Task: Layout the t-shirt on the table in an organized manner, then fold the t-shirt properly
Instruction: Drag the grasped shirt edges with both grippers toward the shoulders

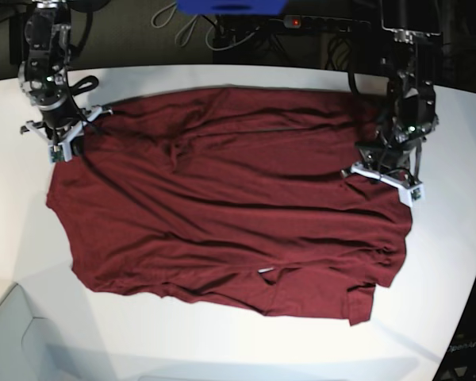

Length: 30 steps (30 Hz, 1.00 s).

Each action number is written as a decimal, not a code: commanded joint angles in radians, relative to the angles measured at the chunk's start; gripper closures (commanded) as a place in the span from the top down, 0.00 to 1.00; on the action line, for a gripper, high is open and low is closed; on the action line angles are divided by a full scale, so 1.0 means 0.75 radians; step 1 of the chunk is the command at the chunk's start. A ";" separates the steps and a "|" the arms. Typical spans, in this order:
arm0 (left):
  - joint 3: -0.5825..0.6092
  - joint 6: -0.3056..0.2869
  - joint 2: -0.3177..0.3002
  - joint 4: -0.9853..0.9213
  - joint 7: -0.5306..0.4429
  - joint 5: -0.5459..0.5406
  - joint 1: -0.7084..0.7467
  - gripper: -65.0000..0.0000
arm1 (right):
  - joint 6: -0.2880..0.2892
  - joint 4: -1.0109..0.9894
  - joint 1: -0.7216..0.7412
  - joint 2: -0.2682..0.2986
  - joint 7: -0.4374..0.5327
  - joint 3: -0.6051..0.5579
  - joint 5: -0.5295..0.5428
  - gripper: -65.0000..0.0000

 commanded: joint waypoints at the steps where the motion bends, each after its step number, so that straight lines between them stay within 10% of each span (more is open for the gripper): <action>1: -0.032 -0.006 -0.013 0.050 -0.023 0.001 0.006 0.01 | -0.007 0.047 -0.011 0.013 0.021 0.009 0.002 0.02; 30: -0.228 -0.008 -0.035 -0.058 -0.025 0.007 0.219 0.01 | -0.007 0.338 -0.171 -0.124 0.021 -0.001 0.002 0.02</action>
